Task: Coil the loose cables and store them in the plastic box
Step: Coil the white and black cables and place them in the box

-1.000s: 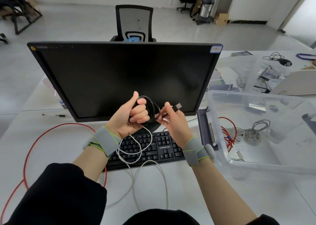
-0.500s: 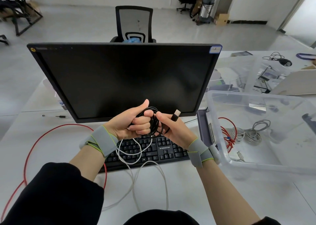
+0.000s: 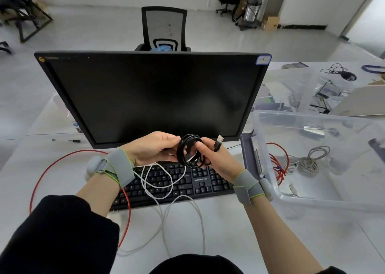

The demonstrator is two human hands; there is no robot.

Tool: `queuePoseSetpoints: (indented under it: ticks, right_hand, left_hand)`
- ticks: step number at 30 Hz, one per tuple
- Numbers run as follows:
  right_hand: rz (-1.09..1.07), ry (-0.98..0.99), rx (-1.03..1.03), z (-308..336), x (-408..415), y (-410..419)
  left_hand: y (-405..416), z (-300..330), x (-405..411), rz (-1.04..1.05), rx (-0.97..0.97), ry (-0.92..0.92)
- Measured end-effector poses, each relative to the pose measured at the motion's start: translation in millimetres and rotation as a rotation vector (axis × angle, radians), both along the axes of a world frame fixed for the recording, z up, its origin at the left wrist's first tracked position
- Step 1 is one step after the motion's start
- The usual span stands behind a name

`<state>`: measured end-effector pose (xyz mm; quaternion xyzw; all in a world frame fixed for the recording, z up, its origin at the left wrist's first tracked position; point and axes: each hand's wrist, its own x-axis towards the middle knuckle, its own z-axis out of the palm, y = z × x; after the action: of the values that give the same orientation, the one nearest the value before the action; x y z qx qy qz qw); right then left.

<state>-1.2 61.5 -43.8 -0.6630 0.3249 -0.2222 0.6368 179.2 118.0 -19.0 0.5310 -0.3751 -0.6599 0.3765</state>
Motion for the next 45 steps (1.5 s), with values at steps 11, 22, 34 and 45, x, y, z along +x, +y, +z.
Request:
queuePoseSetpoints:
  ticks: [11, 22, 34, 45]
  right_hand:
    - [-0.055, 0.43, -0.356, -10, -8, -11]
    - [-0.083, 0.351, -0.353, -12, -10, -14]
    - [-0.014, 0.153, -0.264, 6, 2, -7]
    - [0.007, 0.2, -0.276, 10, 0, -9]
  left_hand:
    - [-14, 19, 4, -0.023, 0.093, -0.353]
    - [-6, 15, 10, -0.033, 0.134, -0.059]
    - [-4, -5, -12, -0.02, -0.063, -0.091]
    - [1, 3, 14, -0.161, 0.048, 0.163]
